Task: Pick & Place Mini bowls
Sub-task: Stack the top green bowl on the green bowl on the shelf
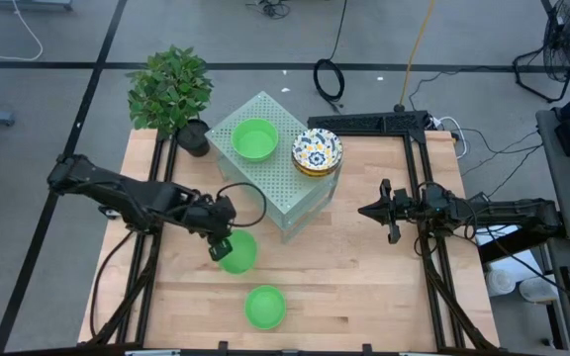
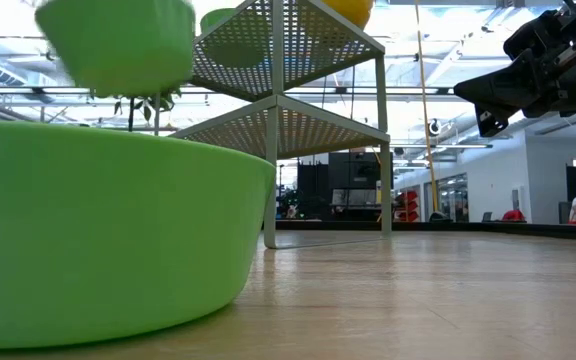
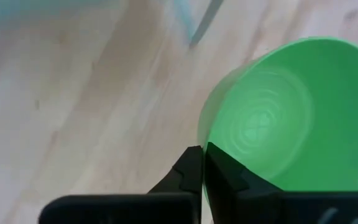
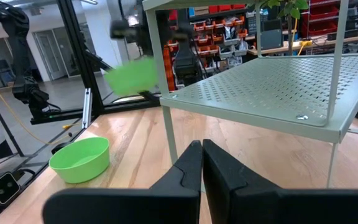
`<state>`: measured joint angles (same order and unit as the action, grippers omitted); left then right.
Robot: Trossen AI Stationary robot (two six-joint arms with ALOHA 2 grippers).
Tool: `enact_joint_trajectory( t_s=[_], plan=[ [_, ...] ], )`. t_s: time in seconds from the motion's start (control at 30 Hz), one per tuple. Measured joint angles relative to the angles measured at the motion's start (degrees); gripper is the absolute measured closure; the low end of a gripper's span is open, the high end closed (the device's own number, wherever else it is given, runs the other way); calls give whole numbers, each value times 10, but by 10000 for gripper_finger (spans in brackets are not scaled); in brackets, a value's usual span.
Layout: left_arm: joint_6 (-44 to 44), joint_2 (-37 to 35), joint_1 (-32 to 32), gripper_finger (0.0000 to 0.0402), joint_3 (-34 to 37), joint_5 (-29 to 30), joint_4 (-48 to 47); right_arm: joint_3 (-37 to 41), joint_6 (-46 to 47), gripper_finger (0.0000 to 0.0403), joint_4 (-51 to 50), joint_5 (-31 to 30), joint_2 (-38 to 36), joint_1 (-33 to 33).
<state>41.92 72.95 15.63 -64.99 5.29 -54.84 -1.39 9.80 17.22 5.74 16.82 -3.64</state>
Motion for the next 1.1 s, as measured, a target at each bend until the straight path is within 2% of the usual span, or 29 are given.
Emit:
enact_joint_trajectory(
  t_s=[0.3, 0.6, 0.87, 1.1],
  plan=[
    [-182, -11, 38, 395, -144, 125, 40, 0, 0, 403, 0, -2, 0, 0],
    [-334, -11, 30, 396, -268, 201, 131, 0, -2, 403, 0, -2, 0, 0],
    [-317, 5, -62, 397, -435, 203, 107, 0, -4, 403, 0, -28, 0, 0],
    [-208, 71, -171, 398, -571, 204, 6, 0, -4, 403, 2, -29, 0, 0]
  ],
)
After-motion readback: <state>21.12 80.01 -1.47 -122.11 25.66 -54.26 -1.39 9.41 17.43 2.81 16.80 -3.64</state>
